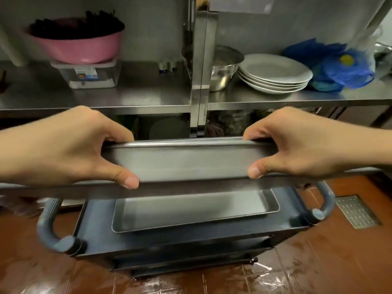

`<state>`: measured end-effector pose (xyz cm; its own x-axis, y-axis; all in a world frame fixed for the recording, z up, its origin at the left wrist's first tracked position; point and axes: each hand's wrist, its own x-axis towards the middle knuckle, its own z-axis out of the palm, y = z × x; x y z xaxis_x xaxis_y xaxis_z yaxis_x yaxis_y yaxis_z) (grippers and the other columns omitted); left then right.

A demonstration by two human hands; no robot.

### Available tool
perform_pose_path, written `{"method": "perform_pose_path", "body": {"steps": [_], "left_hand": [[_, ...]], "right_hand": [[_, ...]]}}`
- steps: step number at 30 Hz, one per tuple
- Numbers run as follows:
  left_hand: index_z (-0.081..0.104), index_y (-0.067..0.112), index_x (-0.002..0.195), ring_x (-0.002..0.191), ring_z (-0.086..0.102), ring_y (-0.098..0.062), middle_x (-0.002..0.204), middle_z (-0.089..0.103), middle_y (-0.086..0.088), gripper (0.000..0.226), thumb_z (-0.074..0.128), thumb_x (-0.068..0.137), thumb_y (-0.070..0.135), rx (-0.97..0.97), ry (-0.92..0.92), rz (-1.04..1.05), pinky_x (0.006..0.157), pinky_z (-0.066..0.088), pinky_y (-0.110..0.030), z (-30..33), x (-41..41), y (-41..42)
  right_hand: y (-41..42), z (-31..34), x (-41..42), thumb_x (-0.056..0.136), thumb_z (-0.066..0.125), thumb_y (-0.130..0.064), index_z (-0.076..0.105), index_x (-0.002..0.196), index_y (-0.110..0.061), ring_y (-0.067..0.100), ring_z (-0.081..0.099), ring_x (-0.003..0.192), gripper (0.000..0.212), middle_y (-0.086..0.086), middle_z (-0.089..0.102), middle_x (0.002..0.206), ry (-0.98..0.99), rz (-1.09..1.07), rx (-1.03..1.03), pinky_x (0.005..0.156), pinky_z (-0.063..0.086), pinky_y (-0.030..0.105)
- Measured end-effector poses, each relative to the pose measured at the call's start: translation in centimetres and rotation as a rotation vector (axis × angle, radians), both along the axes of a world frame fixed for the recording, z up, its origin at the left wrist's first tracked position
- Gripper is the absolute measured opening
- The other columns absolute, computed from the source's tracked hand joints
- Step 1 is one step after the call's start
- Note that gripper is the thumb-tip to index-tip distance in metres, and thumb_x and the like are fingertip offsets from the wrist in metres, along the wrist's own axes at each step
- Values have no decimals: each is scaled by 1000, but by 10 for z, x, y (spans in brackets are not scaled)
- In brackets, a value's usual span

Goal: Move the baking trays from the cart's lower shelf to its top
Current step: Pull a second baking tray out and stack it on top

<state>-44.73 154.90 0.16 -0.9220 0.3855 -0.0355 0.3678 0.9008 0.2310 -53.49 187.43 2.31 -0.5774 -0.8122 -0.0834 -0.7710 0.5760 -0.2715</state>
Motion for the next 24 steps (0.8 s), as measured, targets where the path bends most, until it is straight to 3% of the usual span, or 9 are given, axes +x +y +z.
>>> {"method": "perform_pose_path", "body": {"steps": [3,5,6,9,12,15,19,24], "left_hand": [[55,30,65,54,53,-10,54,52,2,57,56,66,87,14,227,-46,45,37,-16,-37,-19,0],[48,24,60,45,45,-11,47,43,5,57,58,69,79,13,260,-43,42,30,-17,-55,-26,6],[46,22,60,44,41,-8,48,42,7,54,61,68,73,7,248,-52,43,29,-17,-66,-29,11],[48,17,62,51,50,-15,56,50,9,46,77,71,51,38,257,-36,47,34,-20,-108,-43,20],[55,9,73,74,67,-31,77,70,-3,35,79,79,34,83,221,41,61,50,-36,-156,-57,30],[59,7,80,81,65,-33,84,69,-9,30,73,86,33,66,225,101,65,51,-40,-200,-67,41],[62,4,76,68,65,-34,73,66,-13,27,81,79,23,37,241,114,52,52,-38,-248,-64,56],[59,10,65,50,61,-28,59,60,-6,36,93,61,21,-61,241,62,37,40,-26,-294,-52,62]], "right_hand": [[-1,-36,-8,71,76,-49,52,64,-27,7,54,56,34,-10,56,58,121,-68,9,54,44,23],[-1,-66,-17,74,75,-48,43,65,-24,16,56,61,41,-9,53,60,223,-102,24,58,46,36],[-1,-82,-22,76,74,-46,42,67,-24,23,60,67,40,-5,58,65,282,-104,26,58,44,35],[1,-131,-40,80,72,-32,43,72,-24,33,65,76,31,3,71,81,374,-55,2,55,39,34],[3,-175,-54,80,74,-22,52,75,-12,37,64,67,24,11,68,75,464,-36,9,53,30,32],[2,-208,-61,75,79,-13,56,72,-7,36,62,58,25,13,64,66,487,-36,59,50,31,32],[7,-245,-60,61,89,-11,56,63,-8,30,58,46,33,10,60,56,494,-17,130,42,40,30],[7,-289,-51,51,90,-18,60,62,-17,20,60,47,32,1,61,55,518,4,319,42,41,27]]}}
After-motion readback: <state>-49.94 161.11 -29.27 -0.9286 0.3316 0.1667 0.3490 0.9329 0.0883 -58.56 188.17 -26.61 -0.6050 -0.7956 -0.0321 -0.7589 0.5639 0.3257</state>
